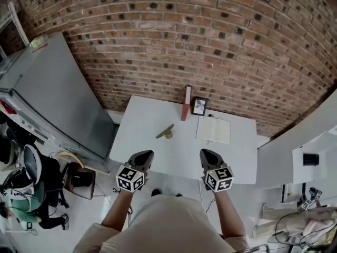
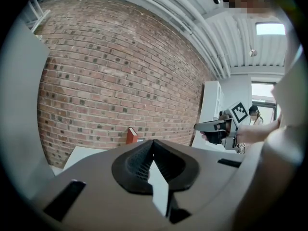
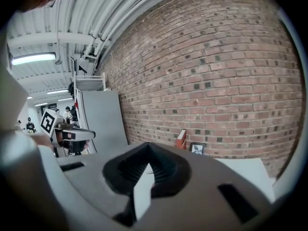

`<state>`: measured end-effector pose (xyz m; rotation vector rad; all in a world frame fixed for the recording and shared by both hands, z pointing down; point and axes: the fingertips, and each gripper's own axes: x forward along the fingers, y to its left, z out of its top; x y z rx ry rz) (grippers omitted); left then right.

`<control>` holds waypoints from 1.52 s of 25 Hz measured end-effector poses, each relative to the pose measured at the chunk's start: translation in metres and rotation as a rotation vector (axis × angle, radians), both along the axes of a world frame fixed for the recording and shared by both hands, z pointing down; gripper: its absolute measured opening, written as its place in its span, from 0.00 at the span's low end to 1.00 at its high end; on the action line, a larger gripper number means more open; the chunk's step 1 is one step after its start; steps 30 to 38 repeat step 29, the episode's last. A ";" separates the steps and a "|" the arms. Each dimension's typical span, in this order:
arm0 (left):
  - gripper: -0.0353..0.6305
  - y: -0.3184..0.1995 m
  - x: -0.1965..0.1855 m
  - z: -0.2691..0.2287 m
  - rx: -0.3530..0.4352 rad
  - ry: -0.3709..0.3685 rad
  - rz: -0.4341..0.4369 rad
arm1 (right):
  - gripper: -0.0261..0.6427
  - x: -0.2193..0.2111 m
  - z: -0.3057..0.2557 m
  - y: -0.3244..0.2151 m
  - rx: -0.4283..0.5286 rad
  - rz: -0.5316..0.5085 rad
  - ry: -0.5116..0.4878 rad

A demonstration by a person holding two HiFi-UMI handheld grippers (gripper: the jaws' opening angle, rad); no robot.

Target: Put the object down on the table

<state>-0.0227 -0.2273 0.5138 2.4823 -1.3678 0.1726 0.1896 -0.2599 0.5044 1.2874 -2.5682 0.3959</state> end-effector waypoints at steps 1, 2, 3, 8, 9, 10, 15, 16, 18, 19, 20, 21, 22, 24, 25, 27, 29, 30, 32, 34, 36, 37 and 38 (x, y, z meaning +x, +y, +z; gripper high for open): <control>0.04 -0.001 0.002 -0.004 0.008 -0.004 -0.004 | 0.04 0.003 -0.004 -0.001 0.010 -0.002 -0.012; 0.04 -0.003 0.004 -0.008 0.018 -0.006 -0.010 | 0.04 0.004 -0.007 -0.001 0.020 -0.006 -0.021; 0.04 -0.004 0.005 -0.013 0.027 -0.007 -0.016 | 0.04 0.006 -0.010 -0.001 0.032 -0.011 -0.026; 0.04 -0.004 0.009 -0.026 0.053 -0.001 -0.043 | 0.04 0.012 -0.016 -0.003 0.057 -0.036 -0.029; 0.04 -0.005 0.010 -0.026 0.055 -0.003 -0.046 | 0.04 0.013 -0.018 -0.003 0.059 -0.038 -0.033; 0.04 -0.005 0.011 -0.026 0.057 -0.006 -0.049 | 0.04 0.014 -0.019 -0.004 0.062 -0.040 -0.036; 0.04 -0.004 0.010 -0.029 0.066 -0.007 -0.059 | 0.04 0.015 -0.019 -0.005 0.069 -0.041 -0.022; 0.04 -0.004 0.010 -0.029 0.068 -0.007 -0.059 | 0.04 0.014 -0.019 -0.005 0.068 -0.040 -0.020; 0.04 -0.004 0.010 -0.030 0.072 -0.008 -0.057 | 0.04 0.013 -0.019 -0.006 0.070 -0.040 -0.018; 0.04 -0.004 0.010 -0.030 0.073 -0.009 -0.056 | 0.04 0.013 -0.020 -0.006 0.072 -0.040 -0.019; 0.04 -0.005 0.010 -0.031 0.074 -0.008 -0.055 | 0.04 0.013 -0.021 -0.007 0.074 -0.039 -0.021; 0.04 -0.006 0.010 -0.030 0.074 -0.007 -0.056 | 0.04 0.013 -0.021 -0.008 0.076 -0.037 -0.024; 0.04 -0.006 0.010 -0.030 0.074 -0.007 -0.057 | 0.04 0.014 -0.021 -0.009 0.077 -0.035 -0.026; 0.04 -0.007 0.009 -0.028 0.071 -0.007 -0.059 | 0.04 0.013 -0.022 -0.011 0.078 -0.032 -0.029; 0.04 -0.008 0.008 -0.027 0.070 -0.007 -0.059 | 0.04 0.012 -0.022 -0.012 0.079 -0.032 -0.030; 0.04 -0.009 0.006 -0.026 0.068 -0.007 -0.060 | 0.04 0.009 -0.023 -0.013 0.081 -0.034 -0.030; 0.04 -0.010 0.003 -0.026 0.067 -0.006 -0.061 | 0.04 0.005 -0.024 -0.014 0.084 -0.037 -0.029; 0.04 -0.010 0.003 -0.026 0.067 -0.006 -0.061 | 0.04 0.005 -0.024 -0.014 0.084 -0.037 -0.029; 0.04 -0.010 0.003 -0.026 0.067 -0.006 -0.061 | 0.04 0.005 -0.024 -0.014 0.084 -0.037 -0.029; 0.04 -0.010 0.003 -0.026 0.067 -0.006 -0.061 | 0.04 0.005 -0.024 -0.014 0.084 -0.037 -0.029; 0.04 -0.010 0.003 -0.026 0.067 -0.006 -0.061 | 0.04 0.005 -0.024 -0.014 0.084 -0.037 -0.029; 0.04 -0.010 0.003 -0.026 0.067 -0.006 -0.061 | 0.04 0.005 -0.024 -0.014 0.084 -0.037 -0.029; 0.04 -0.010 0.003 -0.026 0.067 -0.006 -0.061 | 0.04 0.005 -0.024 -0.014 0.084 -0.037 -0.029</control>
